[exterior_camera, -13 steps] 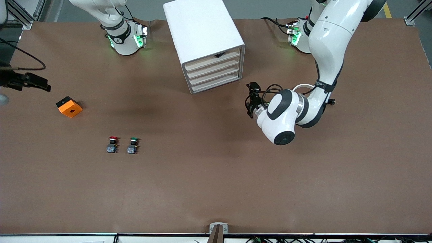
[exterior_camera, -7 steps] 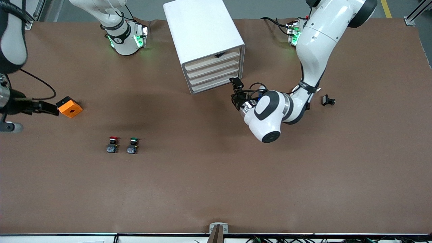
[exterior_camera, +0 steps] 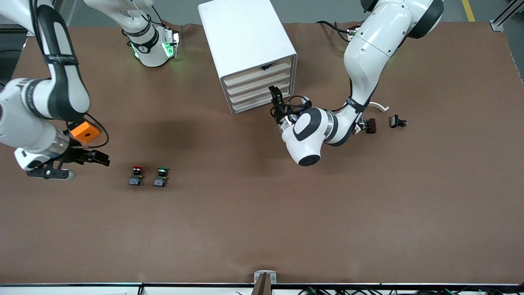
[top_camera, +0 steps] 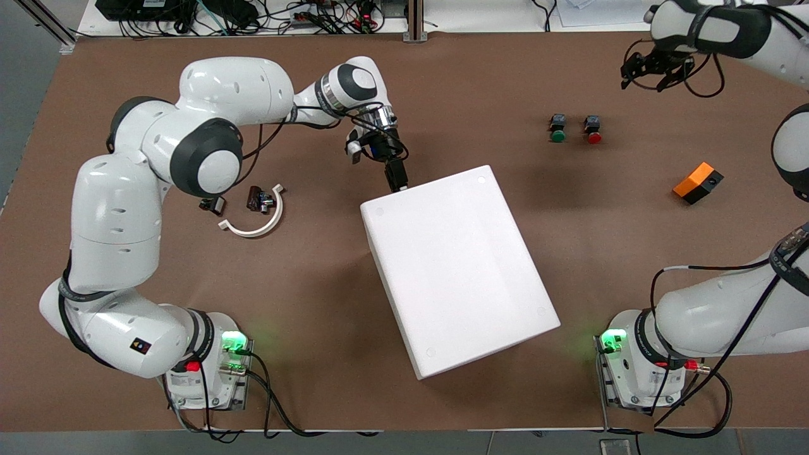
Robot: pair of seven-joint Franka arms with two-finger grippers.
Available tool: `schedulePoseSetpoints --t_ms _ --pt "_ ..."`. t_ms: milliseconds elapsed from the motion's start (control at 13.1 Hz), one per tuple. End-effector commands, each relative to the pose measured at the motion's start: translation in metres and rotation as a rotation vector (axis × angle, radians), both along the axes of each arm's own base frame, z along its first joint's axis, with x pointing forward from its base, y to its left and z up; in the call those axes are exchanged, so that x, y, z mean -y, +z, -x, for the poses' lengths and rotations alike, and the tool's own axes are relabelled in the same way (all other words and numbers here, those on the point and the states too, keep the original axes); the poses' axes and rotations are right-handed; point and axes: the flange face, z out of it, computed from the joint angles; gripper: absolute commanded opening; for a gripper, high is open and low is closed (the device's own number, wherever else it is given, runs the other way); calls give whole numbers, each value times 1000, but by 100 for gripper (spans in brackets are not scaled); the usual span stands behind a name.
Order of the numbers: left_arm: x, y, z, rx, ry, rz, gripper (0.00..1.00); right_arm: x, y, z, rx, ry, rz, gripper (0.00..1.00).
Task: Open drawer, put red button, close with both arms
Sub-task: 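Reach the left gripper to the drawer handle while the right gripper reaches the buttons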
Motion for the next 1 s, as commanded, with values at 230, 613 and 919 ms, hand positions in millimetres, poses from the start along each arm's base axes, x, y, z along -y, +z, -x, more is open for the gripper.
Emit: schedulePoseSetpoints --t_ms 230,613,919 --pt "19 11 20 -59 -42 2 53 -29 -79 -15 61 -14 17 100" --pt "30 5 32 -80 -51 12 17 -42 -124 -18 82 -31 29 100" --pt "16 6 14 -62 -23 11 0 -41 -146 -14 61 -45 28 100"
